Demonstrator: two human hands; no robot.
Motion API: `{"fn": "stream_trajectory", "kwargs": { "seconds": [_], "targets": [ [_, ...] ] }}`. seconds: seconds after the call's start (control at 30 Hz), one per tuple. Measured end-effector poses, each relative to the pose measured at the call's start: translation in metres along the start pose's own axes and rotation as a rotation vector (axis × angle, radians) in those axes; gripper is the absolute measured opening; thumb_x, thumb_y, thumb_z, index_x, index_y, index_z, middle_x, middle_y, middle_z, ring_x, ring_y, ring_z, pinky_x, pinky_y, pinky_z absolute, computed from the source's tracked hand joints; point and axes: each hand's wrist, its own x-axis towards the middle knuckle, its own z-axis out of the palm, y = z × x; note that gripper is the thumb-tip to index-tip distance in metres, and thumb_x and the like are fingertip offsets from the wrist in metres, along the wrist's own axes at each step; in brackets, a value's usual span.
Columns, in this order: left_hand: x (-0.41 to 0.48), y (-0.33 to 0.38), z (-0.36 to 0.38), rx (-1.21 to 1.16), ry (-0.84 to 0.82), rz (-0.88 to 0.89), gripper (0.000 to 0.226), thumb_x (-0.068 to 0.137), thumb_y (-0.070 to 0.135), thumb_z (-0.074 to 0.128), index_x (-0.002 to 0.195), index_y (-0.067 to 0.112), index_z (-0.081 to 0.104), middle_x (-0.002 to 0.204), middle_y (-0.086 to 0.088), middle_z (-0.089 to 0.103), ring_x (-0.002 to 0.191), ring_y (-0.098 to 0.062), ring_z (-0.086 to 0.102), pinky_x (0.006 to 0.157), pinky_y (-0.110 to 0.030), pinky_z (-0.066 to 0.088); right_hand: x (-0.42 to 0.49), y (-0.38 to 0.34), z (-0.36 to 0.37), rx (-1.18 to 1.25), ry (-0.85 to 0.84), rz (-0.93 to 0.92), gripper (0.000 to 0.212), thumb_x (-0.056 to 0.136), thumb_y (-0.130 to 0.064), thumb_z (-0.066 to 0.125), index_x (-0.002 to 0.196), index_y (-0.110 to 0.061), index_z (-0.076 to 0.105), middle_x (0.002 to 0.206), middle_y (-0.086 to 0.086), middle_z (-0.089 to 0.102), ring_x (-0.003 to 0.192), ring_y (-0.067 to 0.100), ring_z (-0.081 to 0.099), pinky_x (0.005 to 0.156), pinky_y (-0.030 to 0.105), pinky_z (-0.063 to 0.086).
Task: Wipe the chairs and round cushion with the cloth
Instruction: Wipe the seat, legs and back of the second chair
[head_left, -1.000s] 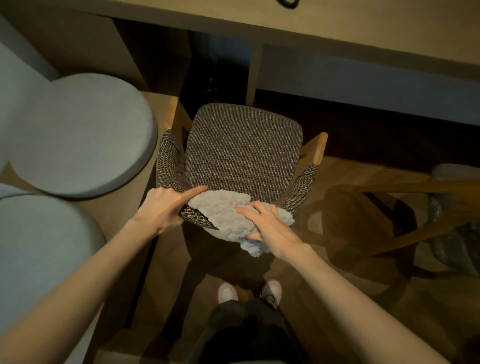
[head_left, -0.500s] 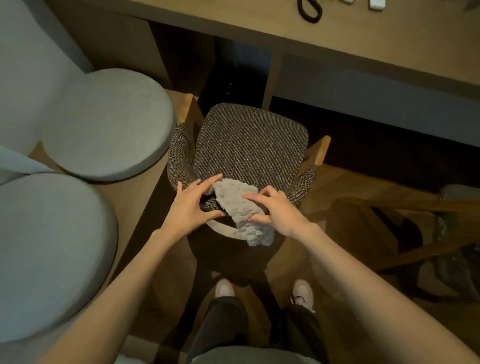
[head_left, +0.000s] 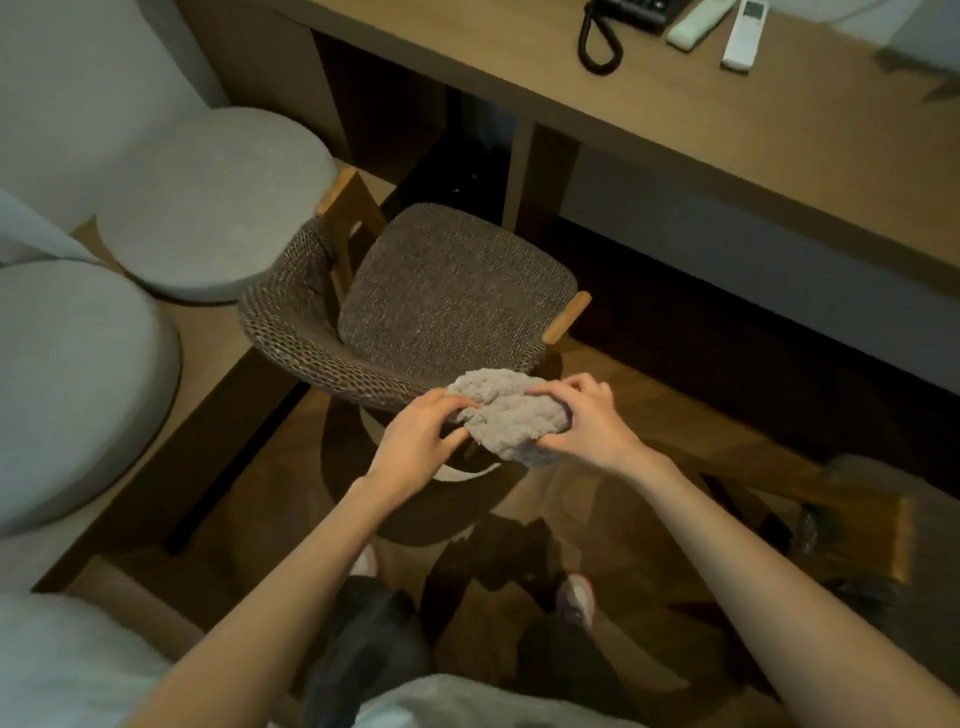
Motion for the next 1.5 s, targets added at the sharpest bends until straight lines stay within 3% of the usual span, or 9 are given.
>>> {"fn": "stream_trajectory", "kwargs": {
  "seconds": [0.17, 0.33, 0.43, 0.7, 0.97, 1.13, 1.2, 1.3, 1.5],
  "targets": [
    [0.006, 0.059, 0.049, -0.057, 0.115, -0.070, 0.034, 0.089, 0.020, 0.064, 0.122, 0.022, 0.060, 0.126, 0.005, 0.056, 0.118, -0.010, 0.050, 0.099, -0.032, 0.045, -0.024, 0.059, -0.041, 0.066, -0.129, 0.039, 0.068, 0.079, -0.061, 0.065, 0.138, -0.046, 0.034, 0.131, 0.001, 0.038, 0.119, 0.018, 0.023, 0.097, 0.042, 0.029],
    [0.014, 0.076, 0.068, -0.094, 0.154, -0.047, 0.035, 0.089, 0.020, 0.064, 0.124, 0.022, 0.059, 0.123, 0.006, 0.055, 0.118, -0.011, 0.049, 0.098, -0.031, 0.044, -0.014, 0.080, -0.053, 0.157, 0.022, 0.009, 0.051, 0.097, -0.029, 0.053, 0.140, -0.046, 0.032, 0.138, -0.001, 0.045, 0.121, 0.020, 0.030, 0.101, 0.047, 0.033],
    [0.029, 0.076, 0.075, -0.064, 0.157, -0.016, 0.037, 0.088, 0.021, 0.066, 0.124, 0.018, 0.060, 0.118, 0.002, 0.057, 0.113, -0.017, 0.052, 0.096, -0.032, 0.043, 0.006, 0.089, -0.055, 0.214, 0.160, 0.019, 0.044, 0.094, -0.017, 0.058, 0.128, -0.039, 0.041, 0.113, -0.005, 0.052, 0.114, 0.013, 0.031, 0.096, 0.041, 0.037],
    [0.106, 0.036, 0.118, 0.158, 0.256, 0.057, 0.030, 0.092, 0.022, 0.062, 0.119, 0.010, 0.061, 0.115, -0.005, 0.060, 0.107, -0.024, 0.055, 0.090, -0.040, 0.046, 0.091, 0.138, -0.037, 0.229, 0.397, -0.091, 0.017, 0.093, -0.012, 0.058, 0.107, -0.022, 0.058, 0.104, -0.010, 0.050, 0.105, 0.011, 0.034, 0.086, 0.023, 0.036],
    [0.179, -0.007, 0.182, 0.569, 0.539, 0.045, 0.029, 0.098, 0.040, 0.046, 0.097, 0.012, 0.054, 0.094, -0.005, 0.058, 0.079, -0.024, 0.056, 0.063, -0.038, 0.047, 0.191, 0.190, 0.020, 0.297, 0.799, -0.177, 0.018, 0.089, -0.015, 0.064, 0.106, -0.020, 0.067, 0.136, 0.004, 0.036, 0.120, 0.014, 0.024, 0.087, -0.006, 0.019],
    [0.187, -0.019, 0.210, 0.638, 0.785, 0.095, 0.024, 0.097, 0.036, 0.052, 0.093, 0.012, 0.054, 0.085, -0.005, 0.059, 0.072, -0.022, 0.056, 0.054, -0.037, 0.046, 0.231, 0.209, 0.061, 0.634, 0.898, -0.408, 0.043, 0.094, -0.014, 0.054, 0.135, -0.025, 0.044, 0.140, 0.004, 0.037, 0.123, -0.001, 0.037, 0.096, 0.005, 0.031],
    [0.191, -0.023, 0.223, 0.724, 0.864, 0.140, 0.020, 0.097, 0.031, 0.053, 0.096, 0.011, 0.055, 0.090, -0.007, 0.060, 0.078, -0.025, 0.058, 0.055, -0.036, 0.043, 0.246, 0.211, 0.076, 0.666, 0.857, -0.458, 0.052, 0.097, -0.032, 0.049, 0.144, -0.023, 0.029, 0.143, 0.001, 0.040, 0.129, 0.007, 0.042, 0.102, 0.019, 0.037],
    [0.196, -0.031, 0.237, 0.825, 0.985, 0.143, 0.021, 0.097, 0.029, 0.052, 0.102, 0.010, 0.058, 0.098, -0.008, 0.064, 0.088, -0.026, 0.061, 0.065, -0.036, 0.044, 0.266, 0.213, 0.089, 0.704, 0.853, -0.538, 0.076, 0.087, -0.058, 0.040, 0.147, -0.015, 0.025, 0.145, 0.005, 0.041, 0.132, 0.016, 0.041, 0.109, 0.035, 0.034],
    [0.200, -0.033, 0.265, 0.805, 1.113, 0.288, 0.013, 0.093, 0.012, 0.058, 0.097, 0.003, 0.065, 0.106, -0.012, 0.068, 0.108, -0.028, 0.059, 0.093, -0.035, 0.041, 0.283, 0.240, 0.099, 0.552, 0.755, -0.567, 0.069, 0.095, -0.045, 0.038, 0.147, -0.001, 0.024, 0.149, 0.016, 0.032, 0.138, 0.026, 0.030, 0.113, 0.033, 0.026]
  ]
}}
